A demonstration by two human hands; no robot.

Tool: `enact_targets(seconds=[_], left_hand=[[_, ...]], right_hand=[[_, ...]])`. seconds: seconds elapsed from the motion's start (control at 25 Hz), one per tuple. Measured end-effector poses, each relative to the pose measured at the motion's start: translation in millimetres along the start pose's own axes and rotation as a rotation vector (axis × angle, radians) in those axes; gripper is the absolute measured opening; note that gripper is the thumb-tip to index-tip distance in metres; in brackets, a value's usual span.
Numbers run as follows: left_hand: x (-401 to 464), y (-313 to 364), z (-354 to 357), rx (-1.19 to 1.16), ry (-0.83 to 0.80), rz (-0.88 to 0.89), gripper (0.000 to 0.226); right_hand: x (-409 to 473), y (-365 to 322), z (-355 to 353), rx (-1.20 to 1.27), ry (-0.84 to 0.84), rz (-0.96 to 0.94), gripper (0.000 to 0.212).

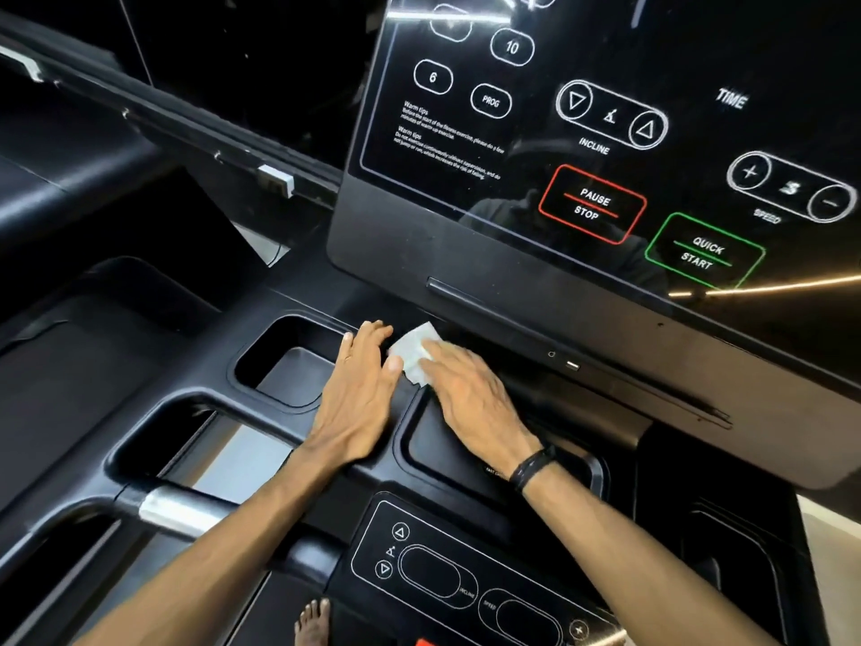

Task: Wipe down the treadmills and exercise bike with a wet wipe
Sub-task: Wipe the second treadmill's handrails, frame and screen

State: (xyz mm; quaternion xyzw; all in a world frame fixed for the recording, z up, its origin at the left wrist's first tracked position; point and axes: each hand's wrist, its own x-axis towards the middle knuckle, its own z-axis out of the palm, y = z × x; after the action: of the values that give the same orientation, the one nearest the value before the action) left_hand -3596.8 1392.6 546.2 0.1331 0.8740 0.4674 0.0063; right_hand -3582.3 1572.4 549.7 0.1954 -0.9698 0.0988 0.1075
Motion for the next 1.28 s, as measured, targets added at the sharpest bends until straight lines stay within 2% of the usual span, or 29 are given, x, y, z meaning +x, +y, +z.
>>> enact_targets(seconds=[0.12, 0.28, 0.4, 0.6, 0.68, 0.88, 0.96, 1.16, 1.28], left_hand=[[-3, 7, -1, 0.024, -0.022, 0.006, 0.092], [0, 1, 1, 0.035, -0.022, 0.043, 0.095], [0, -1, 2, 0.029, -0.011, 0.035, 0.102], [3, -9, 8, 0.075, -0.027, 0.070, 0.100], [5, -13, 9, 0.105, -0.024, 0.090, 0.099], [4, -12, 8, 0.107, -0.009, 0.104, 0.096], [2, -8, 8, 0.086, 0.003, 0.098, 0.092], [-3, 1, 3, -0.020, 0.005, -0.060, 0.085], [-3, -3, 4, -0.035, 0.014, -0.102, 0.089]], right_hand=[[-41, 21, -9, -0.222, -0.146, 0.005, 0.053], [-105, 66, -45, -0.292, -0.181, 0.123, 0.059], [-153, 83, -60, -0.229, -0.045, 0.195, 0.053], [-195, 93, -58, -0.146, 0.197, 0.344, 0.041], [-186, 81, -52, -0.063, 0.202, 0.346, 0.035], [-138, 49, -37, 0.084, 0.039, 0.219, 0.039], [-117, 42, -32, 0.146, 0.011, 0.182, 0.033], [-52, 5, -12, 0.146, -0.074, 0.038, 0.029], [-38, -9, -9, 0.208, -0.089, 0.067, 0.033]])
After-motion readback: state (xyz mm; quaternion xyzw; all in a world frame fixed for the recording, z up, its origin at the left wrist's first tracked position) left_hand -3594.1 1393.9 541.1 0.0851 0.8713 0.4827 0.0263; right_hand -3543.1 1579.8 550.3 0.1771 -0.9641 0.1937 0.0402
